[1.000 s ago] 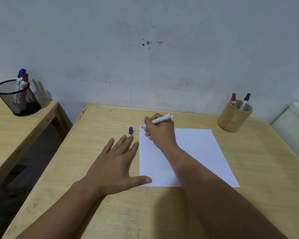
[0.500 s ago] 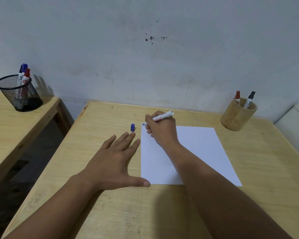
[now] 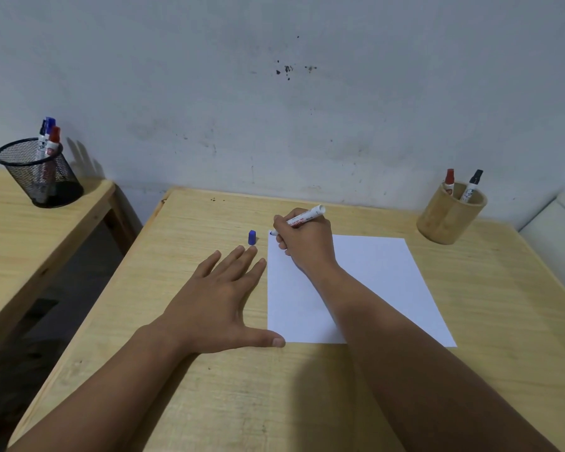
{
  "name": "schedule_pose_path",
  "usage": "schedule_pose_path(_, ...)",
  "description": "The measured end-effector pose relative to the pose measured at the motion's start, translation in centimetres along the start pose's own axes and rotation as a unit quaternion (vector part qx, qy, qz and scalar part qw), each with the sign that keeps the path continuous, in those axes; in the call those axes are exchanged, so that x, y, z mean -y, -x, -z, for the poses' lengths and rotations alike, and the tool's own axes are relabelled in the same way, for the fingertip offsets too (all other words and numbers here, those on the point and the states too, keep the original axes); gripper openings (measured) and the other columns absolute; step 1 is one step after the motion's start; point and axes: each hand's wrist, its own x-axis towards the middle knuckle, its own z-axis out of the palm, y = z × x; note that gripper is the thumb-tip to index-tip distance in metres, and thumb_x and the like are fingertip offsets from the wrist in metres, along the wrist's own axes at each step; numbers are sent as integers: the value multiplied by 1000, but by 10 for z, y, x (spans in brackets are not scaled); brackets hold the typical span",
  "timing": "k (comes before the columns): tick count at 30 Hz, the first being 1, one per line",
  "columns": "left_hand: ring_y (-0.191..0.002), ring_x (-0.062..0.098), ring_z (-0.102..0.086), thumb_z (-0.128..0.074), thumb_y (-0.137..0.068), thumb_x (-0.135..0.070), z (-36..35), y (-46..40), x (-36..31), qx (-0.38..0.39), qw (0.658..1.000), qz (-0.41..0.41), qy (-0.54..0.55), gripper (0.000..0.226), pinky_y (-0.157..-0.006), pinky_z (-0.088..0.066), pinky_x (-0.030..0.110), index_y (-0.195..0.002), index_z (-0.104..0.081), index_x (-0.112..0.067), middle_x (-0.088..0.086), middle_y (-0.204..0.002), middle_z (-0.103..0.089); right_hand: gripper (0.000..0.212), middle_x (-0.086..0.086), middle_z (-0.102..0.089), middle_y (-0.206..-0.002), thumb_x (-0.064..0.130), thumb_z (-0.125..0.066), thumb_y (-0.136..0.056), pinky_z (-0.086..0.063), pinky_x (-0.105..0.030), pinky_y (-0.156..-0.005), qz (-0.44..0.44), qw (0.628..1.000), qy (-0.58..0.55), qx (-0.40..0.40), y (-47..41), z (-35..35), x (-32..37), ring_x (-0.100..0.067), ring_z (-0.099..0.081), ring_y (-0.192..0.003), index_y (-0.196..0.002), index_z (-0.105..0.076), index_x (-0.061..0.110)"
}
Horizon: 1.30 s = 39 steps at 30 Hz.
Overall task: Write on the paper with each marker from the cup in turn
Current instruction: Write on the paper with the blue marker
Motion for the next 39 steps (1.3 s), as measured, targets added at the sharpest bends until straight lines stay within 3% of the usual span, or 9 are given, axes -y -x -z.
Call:
schedule_pose_path(17, -157, 5, 24, -30, -62, -109, 1, 0, 0, 2, 1000, -1, 2, 134, -130, 7, 44, -167, 3, -33, -10, -173, 18, 27, -6, -79, -70, 40, -71, -84, -64, -45, -65, 10, 1000, 19, 4, 0, -1, 0, -30, -77, -66, -70, -72, 16)
schedule_pose_path(21, -157, 5, 23, -33, -62, -109, 1, 0, 0, -2, 1000, -3, 7, 134, -130, 7, 44, -167, 1, -32, -10, -173, 17, 26, -7, -79, -70, 34, -71, -84, -58, -39, -62, -2, 1000, -4, 7, 0, -1, 1, -22, -72, -59, -60, -68, 24)
schedule_pose_path(24, -157, 4, 24, -31, -61, -109, 0, 0, 1, -2, 1000, -2, 5, 135, -130, 7, 43, -167, 1, -32, -10, -173, 17, 24, -7, -78, -70, 28, -77, -92, -57, -31, -57, -17, 998, -67, -6, -1, 3, 2, -20, -72, -58, -72, -71, 18)
schedule_pose_path(27, -157, 4, 24, -30, -60, -110, 0, -1, 1, -5, 1000, 0, 4, 135, -130, 7, 43, -167, 1, -32, -10, -173, 17, 24, -12, -73, -68, 22, -79, -96, -51, -27, -51, -57, 985, -160, -12, -6, 7, 9, -23, -62, -54, -80, -71, 6)
schedule_pose_path(30, -157, 5, 23, -31, -61, -109, 1, 0, 1, -8, 1000, -3, 8, 135, -130, 7, 43, -167, 0, -32, -9, -173, 16, 28, -12, -66, -65, 26, -80, -98, -44, -25, -47, -67, 982, -177, 21, -10, 11, 16, -21, -53, -50, -79, -66, 10)
schedule_pose_path(34, -158, 6, 21, -37, -61, -108, 3, 1, 1, -5, 1000, -9, 19, 136, -130, 7, 42, -168, -3, -30, -8, -174, 14, 37, 3, -59, -54, 36, -81, -97, -36, -27, -49, -28, 989, -139, 43, -8, 14, 26, -17, -43, -48, -69, -62, 20)
schedule_pose_path(36, -161, 8, 8, -42, -60, -107, 7, 4, -1, -11, 998, -17, 59, 133, -130, 0, 36, -167, -18, -30, -8, -176, 0, 35, 1, -59, -55, 31, -83, -95, -38, -28, -51, 0, 990, -134, 47, -10, 20, 36, -17, -44, -49, -69, -63, 20)
schedule_pose_path(37, -159, 10, -8, -44, -62, -104, 11, 7, -2, -25, 994, -14, 101, 126, -125, -11, 29, -162, -33, -29, -7, -174, -19, 27, -1, -64, -59, 28, -84, -95, -43, -28, -52, 10, 992, -115, 56, -10, 26, 43, -17, -51, -50, -76, -66, 18)
schedule_pose_path(39, -136, 9, -40, -47, -72, -96, 17, 10, -4, -100, 973, 23, 205, 99, -104, -33, 23, -140, -60, -26, -10, -146, -52, 6, -5, -79, -80, 18, -80, -98, -57, -30, -59, 17, 991, -86, 103, -6, 39, 59, -17, -70, -61, -101, -76, 15)
